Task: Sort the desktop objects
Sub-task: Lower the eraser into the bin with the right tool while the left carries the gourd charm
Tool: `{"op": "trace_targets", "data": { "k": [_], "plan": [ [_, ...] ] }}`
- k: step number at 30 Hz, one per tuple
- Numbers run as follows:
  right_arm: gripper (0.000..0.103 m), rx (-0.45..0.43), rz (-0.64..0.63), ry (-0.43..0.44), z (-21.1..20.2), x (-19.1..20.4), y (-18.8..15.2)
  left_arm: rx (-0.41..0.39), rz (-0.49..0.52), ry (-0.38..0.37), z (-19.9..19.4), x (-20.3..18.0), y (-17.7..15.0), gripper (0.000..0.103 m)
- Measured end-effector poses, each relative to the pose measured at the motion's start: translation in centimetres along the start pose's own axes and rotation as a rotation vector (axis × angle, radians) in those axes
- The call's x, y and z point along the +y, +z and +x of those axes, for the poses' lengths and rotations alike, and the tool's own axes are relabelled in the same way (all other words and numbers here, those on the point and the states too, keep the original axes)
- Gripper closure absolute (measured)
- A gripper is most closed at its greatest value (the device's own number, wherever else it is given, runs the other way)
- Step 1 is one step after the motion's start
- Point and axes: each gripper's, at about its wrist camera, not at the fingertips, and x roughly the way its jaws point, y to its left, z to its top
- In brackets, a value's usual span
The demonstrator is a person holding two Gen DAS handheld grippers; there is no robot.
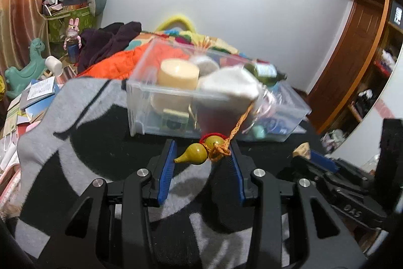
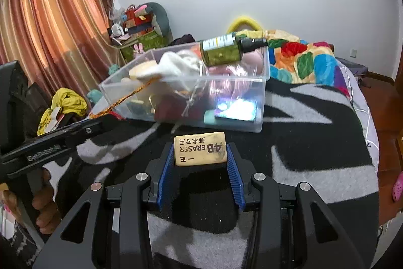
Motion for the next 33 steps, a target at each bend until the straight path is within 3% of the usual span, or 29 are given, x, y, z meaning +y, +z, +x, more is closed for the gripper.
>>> {"op": "trace_targets", "data": {
  "k": [3,7,13,20,25,33],
  "plan": [
    [0.066,-0.024,0.042,0.030,-0.1,0.2,0.8,-0.004,-0.054,-0.075,-0.8,0.8,1.2,0.063],
    [0.066,-0.048,0.078,0.070,0.2,0.7,1.7,-0.021,-0.074,-0.064,-0.9,1.3,2.3,0.063],
    [0.066,-0.092,0.041,-0.003,-0.1,1.1,3.1,-0.030,-0.067,-0.103,-1.1,1.6,3.5,0.063],
    [0.066,-0.105,0.013,-0.073,-0.1,0.2,4.4,-0.067,-0.018,-0.069,-1.0,0.9,4.8,0.063],
    [0.066,-0.101,-0.012,-0.104,0.6,0.1,5.2,-0.073,0.020,0.004,0.3,0.9,5.6,0.063],
    [0.066,-0.113,0.043,-0.150,2.6,-0.1,5.8,-0.035,0.015,0.044,3.3,1.7,5.5,0.063]
  ]
}}
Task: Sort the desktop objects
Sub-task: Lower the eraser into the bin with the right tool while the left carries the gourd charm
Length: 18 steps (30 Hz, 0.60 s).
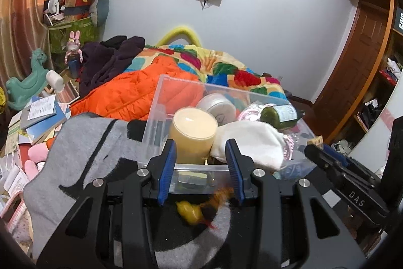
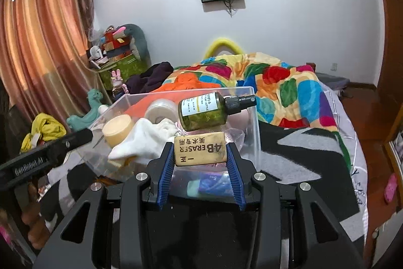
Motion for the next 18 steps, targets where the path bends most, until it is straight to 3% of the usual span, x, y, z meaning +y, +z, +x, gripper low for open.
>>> {"op": "trace_targets", "data": {
  "k": [3,6,9,18],
  "plan": [
    [0.065,-0.004,-0.010,-0.018,0.3,0.3,0.0,-0.015,0.002,0.026,0.0,0.4,-0.3,0.063],
    [0.065,-0.009,-0.012,-0.014,0.0,0.2,0.0,-0.024,0.014,-0.019,-1.1,0.5,-0.7,0.063],
    [0.065,-0.003,-0.014,0.000,-0.2,0.2,0.0,-0.024,0.057,-0.012,-1.8,0.1,-1.5,0.063],
    [0.065,0.029,-0.033,-0.028,0.7,0.4,0.6,0.130,0.139,-0.028,1.2,-0.9,-3.8,0.063]
  ]
}}
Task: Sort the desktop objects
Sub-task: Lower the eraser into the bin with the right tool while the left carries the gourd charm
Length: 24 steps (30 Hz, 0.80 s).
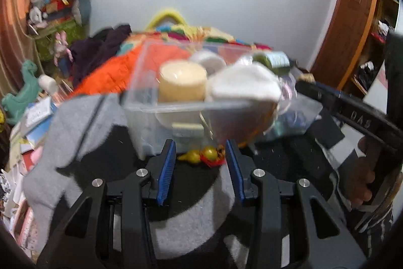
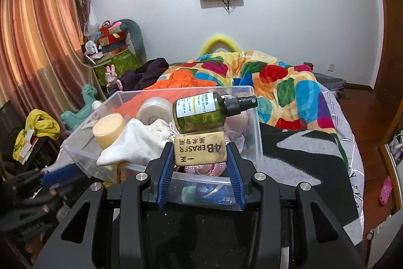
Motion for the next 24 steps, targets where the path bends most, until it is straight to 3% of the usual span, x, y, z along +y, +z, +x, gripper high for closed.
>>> {"op": "trace_targets", "data": {
  "k": [5,10,14,18,24],
  "plan": [
    [0.064,0.002,-0.031,-0.015,0.1,0.7,-0.1,0.102,-0.035,-0.018,2.6,0.3,0.0,0.063],
    [0.063,-0.002,-0.053,-0.030,0.1,1.1,-0.3,0.162,-0.052,0.016,4.4,0.4,0.1,0.063],
    [0.058,-0.004,-0.050,-0.013,-0.1,1.3,-0.3,0.161,-0.036,0.049,4.7,-0.2,0.0,0.062],
    [0.047,-0.011,-0.073,-0.006,-0.6,1.9,-0.6,0.143,-0.012,0.084,4.5,-0.9,-0.3,0.064],
    [0.040,-0.025,-0.115,-0.014,-1.8,3.0,-1.2,0.111,-0.017,0.058,3.6,-0.8,-0.6,0.072]
  ]
}}
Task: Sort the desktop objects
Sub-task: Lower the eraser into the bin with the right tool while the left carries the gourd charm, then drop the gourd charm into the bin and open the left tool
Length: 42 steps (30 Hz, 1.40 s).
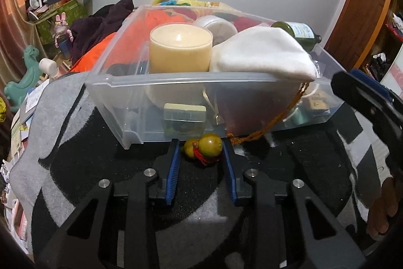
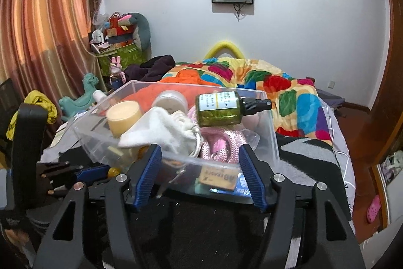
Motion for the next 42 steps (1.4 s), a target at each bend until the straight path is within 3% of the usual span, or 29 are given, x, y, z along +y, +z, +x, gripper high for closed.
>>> {"op": "trace_targets", "data": {
  "k": [6,12,16,24,33,36,42],
  "plan": [
    [0.020,-0.074,-0.013,-0.041,-2.7,0.3,-0.3,-0.045,-0.012,-0.026,-2.0,0.2,-0.9,0.074],
    [0.015,-0.112,0.023,-0.070,-4.2,0.0,-0.8,-0.138,0.014,-0.007,-5.3,-0.4,-1.4,0.074],
    [0.001,-0.115,0.099,-0.057,-4.6,-1.0,-1.2,-0.192,0.023,-0.006,-7.4,-0.4,-0.8,0.074],
    [0.001,-0.044,0.247,0.021,-3.5,-3.2,-2.3,-0.287,0.027,0.019,-9.4,-0.3,2.3,0.074],
    [0.001,-0.024,0.335,0.041,-3.5,-4.6,-3.6,-0.195,-0.013,0.035,-5.3,0.4,4.2,0.074],
    [0.001,-0.018,0.341,0.049,-3.4,-4.6,-3.7,-0.202,0.008,0.064,-5.1,0.0,4.1,0.074],
    [0.001,-0.034,0.306,0.026,-4.1,-3.7,-3.7,-0.226,0.045,0.068,-6.0,-0.8,3.3,0.056]
  ]
}}
